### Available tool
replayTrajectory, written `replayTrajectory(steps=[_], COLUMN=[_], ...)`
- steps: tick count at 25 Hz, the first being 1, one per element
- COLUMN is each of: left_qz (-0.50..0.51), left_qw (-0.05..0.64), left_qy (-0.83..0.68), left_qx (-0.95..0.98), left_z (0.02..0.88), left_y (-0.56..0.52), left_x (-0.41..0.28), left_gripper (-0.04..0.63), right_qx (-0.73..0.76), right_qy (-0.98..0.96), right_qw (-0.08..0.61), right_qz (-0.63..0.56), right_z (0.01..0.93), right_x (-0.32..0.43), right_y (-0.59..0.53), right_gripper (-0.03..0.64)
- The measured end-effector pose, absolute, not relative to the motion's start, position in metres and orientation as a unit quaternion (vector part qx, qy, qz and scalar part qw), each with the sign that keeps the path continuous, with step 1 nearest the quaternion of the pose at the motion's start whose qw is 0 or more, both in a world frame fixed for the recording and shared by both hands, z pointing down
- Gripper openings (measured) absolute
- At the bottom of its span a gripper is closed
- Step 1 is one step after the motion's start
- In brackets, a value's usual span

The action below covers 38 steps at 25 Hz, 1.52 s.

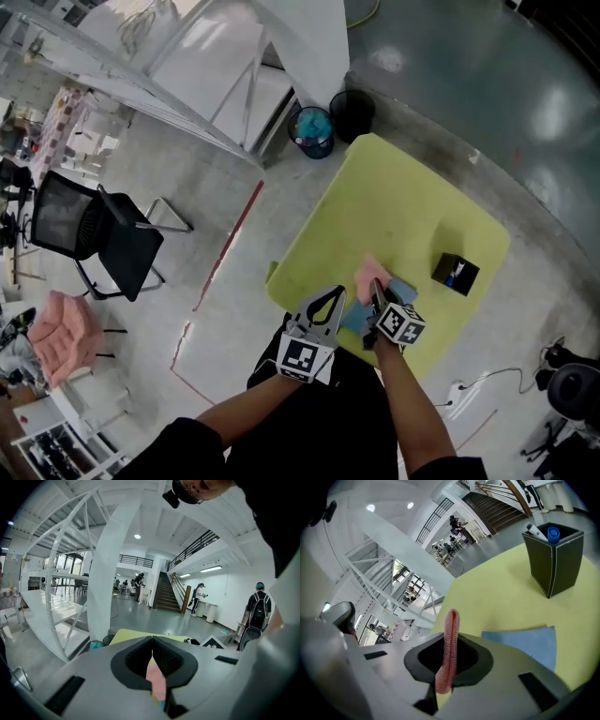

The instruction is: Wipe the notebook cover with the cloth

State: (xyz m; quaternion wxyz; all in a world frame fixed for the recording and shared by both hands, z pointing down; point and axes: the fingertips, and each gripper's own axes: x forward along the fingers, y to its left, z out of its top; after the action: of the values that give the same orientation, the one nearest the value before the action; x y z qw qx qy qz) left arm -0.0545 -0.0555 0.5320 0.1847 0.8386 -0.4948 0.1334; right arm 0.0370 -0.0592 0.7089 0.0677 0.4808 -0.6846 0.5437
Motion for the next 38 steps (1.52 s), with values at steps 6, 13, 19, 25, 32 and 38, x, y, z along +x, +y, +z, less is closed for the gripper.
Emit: replayTrajectory(steps=[6,13,19,25,32,38], left_qz=[0.140,0.145,0.152,0.157,0.164,0.166], left_qw=[0.187,0.190,0.192,0.191,0.186,0.181], left_qy=[-0.496,-0.492,-0.491,-0.492,-0.487,-0.485], left_qx=[0.836,0.837,0.836,0.835,0.837,0.839], left_z=[0.541,0.552,0.555,0.558,0.557,0.553], left_y=[-0.059,-0.055,-0.053,-0.053,-0.052,-0.050], left_x=[-0.056,-0.055,-0.054,-0.053,-0.051,-0.050], left_gripper=[0.017,0.017,0.017,0.017,0.017,0.017], right_qx=[0.479,0.486,0.489,0.488,0.505,0.512], right_qy=[-0.672,-0.651,-0.634,-0.641,-0.640,-0.632], right_qw=[0.074,0.107,0.121,0.140,0.190,0.198], right_qz=[0.560,0.573,0.587,0.576,0.547,0.547], right_z=[0.735,0.773,0.789,0.792,0.791,0.790], right_x=[0.041,0.053,0.062,0.062,0.064,0.071], right_y=[-0.063,-0.066,-0.065,-0.065,-0.066,-0.061], right_gripper=[0.038,0.040,0.040,0.038,0.038,0.038])
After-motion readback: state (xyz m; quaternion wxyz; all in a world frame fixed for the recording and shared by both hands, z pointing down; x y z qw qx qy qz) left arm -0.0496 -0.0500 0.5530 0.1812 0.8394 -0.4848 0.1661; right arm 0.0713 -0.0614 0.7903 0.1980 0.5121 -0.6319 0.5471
